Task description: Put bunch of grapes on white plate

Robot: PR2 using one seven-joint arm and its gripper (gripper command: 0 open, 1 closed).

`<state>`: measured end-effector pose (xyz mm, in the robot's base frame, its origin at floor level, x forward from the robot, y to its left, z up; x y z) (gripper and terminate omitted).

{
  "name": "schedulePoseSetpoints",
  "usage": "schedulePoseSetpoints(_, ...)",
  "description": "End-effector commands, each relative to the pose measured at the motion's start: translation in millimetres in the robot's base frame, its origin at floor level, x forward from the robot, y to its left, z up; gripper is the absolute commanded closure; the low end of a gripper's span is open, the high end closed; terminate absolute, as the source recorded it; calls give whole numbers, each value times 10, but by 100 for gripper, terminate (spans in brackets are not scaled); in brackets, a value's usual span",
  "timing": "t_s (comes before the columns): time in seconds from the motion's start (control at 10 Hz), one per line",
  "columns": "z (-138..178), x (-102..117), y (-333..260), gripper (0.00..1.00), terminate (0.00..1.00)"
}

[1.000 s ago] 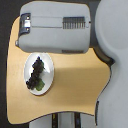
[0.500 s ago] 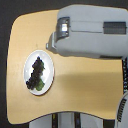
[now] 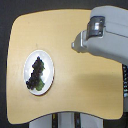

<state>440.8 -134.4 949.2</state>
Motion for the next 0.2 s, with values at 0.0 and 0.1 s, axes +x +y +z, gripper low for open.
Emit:
schedulePoseSetpoints(0.0, -21, 224, -817, 0, 0)
schedulePoseSetpoints(0.1, -42, 235, -854, 0, 100)
